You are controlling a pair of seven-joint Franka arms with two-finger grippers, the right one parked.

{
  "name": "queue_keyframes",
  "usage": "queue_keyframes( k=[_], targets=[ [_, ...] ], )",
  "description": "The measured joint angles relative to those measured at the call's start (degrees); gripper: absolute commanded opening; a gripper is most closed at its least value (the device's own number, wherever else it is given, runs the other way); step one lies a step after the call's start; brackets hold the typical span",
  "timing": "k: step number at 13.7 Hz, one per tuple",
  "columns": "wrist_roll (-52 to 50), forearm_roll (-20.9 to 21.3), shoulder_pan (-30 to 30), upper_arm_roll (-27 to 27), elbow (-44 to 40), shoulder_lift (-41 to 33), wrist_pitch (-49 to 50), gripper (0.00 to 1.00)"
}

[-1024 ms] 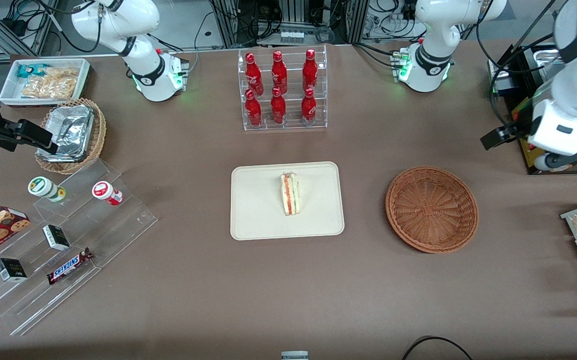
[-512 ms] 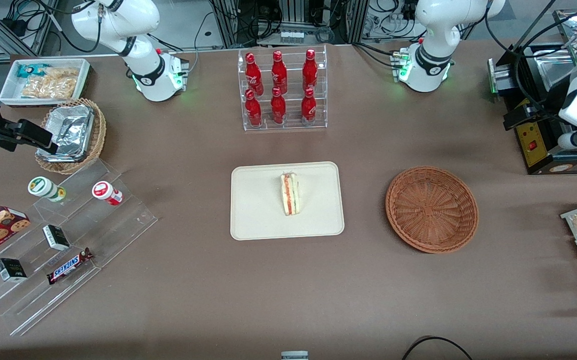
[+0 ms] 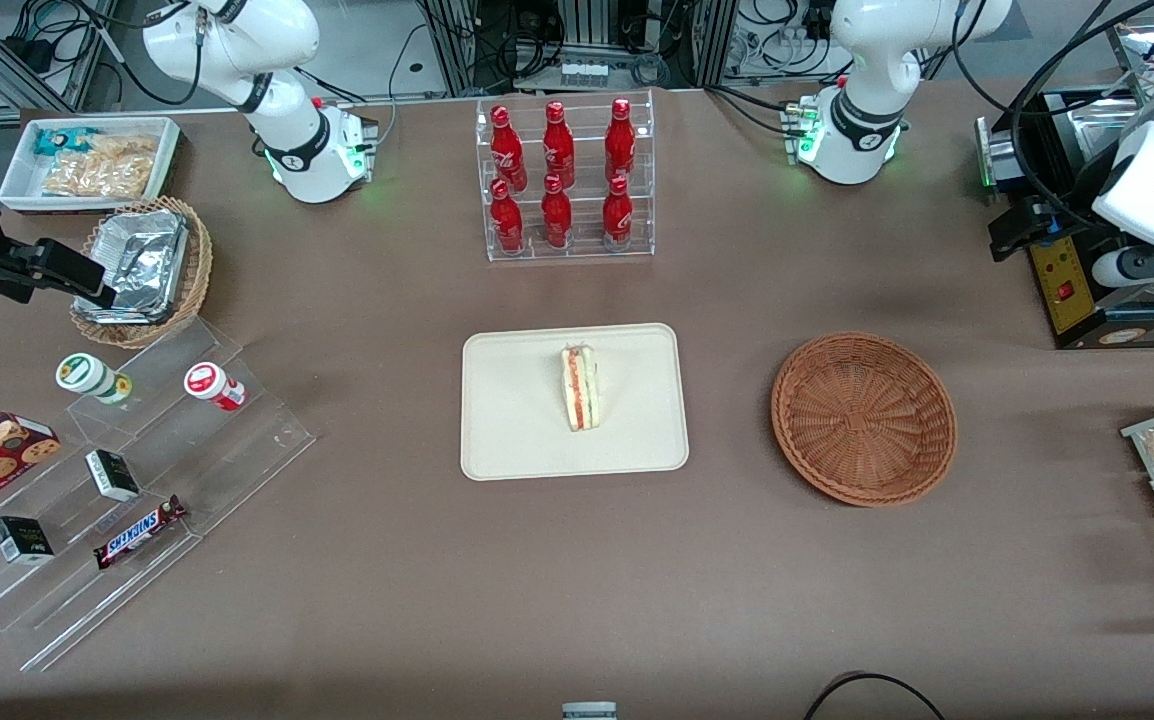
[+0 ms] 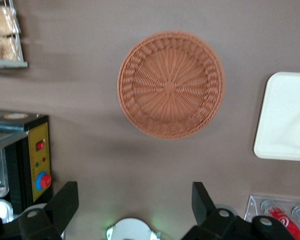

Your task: Place sandwich from basket to tray

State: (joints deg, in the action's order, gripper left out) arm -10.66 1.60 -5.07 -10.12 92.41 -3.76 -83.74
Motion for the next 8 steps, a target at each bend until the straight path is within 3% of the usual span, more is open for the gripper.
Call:
queue_keyframes(
  k=[8],
  targets=[
    [4.5,-2.5,0.0,1.5,-0.6,0.0,-1.2,1.00]
  ],
)
